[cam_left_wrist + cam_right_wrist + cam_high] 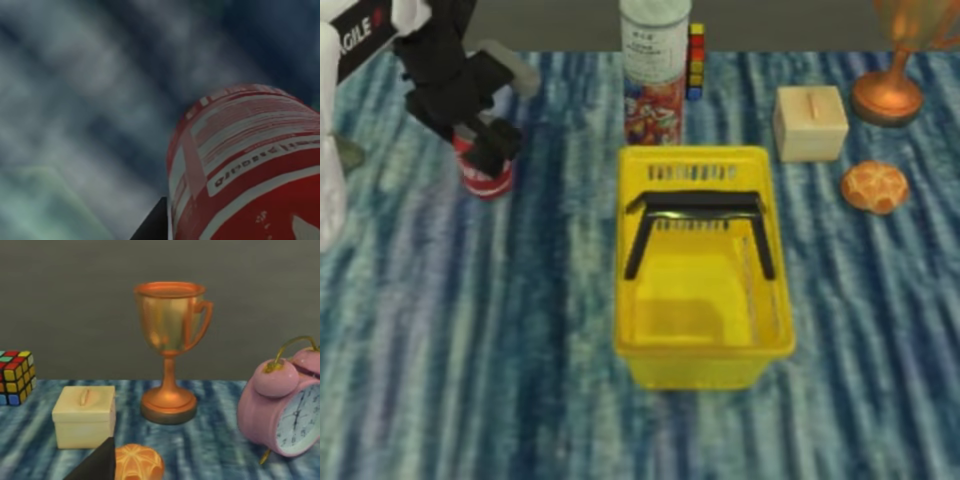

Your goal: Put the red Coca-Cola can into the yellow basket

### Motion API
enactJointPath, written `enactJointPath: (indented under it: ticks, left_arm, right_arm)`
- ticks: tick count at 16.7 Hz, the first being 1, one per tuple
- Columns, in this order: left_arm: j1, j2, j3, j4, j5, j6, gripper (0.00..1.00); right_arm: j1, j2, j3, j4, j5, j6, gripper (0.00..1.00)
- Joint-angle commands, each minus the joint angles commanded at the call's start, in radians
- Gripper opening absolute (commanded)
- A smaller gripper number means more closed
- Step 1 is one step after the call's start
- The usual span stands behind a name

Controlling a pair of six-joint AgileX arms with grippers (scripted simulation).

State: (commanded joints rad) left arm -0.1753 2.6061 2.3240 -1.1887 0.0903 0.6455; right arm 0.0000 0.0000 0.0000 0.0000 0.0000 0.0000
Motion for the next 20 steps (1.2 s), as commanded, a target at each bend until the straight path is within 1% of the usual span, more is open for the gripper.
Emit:
enactJointPath:
  ticks: [1, 3, 6, 9, 16, 18, 20]
  left_arm:
    - [-0.004, -0.007, -0.017, 0.032, 0.022, -0.009, 0.00]
    - [-0.014, -0.026, -0.067, 0.127, 0.085, -0.037, 0.00]
    - [-0.030, -0.072, -0.172, 0.349, 0.219, -0.104, 0.00]
    - [-0.048, -0.133, -0.309, 0.645, 0.388, -0.191, 0.00]
    - [-0.100, -0.313, -0.687, 1.409, 0.824, -0.420, 0.00]
    - [-0.114, -0.365, -0.790, 1.597, 0.937, -0.478, 0.00]
    - [-0.127, -0.413, -0.879, 1.749, 1.035, -0.528, 0.00]
  right_arm:
    - [0.000, 0.000, 0.000, 0.000, 0.000, 0.000, 1.00]
    - [0.000, 0.000, 0.000, 0.000, 0.000, 0.000, 1.00]
    - [0.000, 0.000, 0.000, 0.000, 0.000, 0.000, 1.00]
    - [0.000, 0.000, 0.000, 0.000, 0.000, 0.000, 1.00]
    - [0.000, 0.000, 0.000, 0.000, 0.000, 0.000, 1.00]
    - [0.000, 0.000, 0.000, 0.000, 0.000, 0.000, 1.00]
    - [0.000, 0.000, 0.000, 0.000, 0.000, 0.000, 1.00]
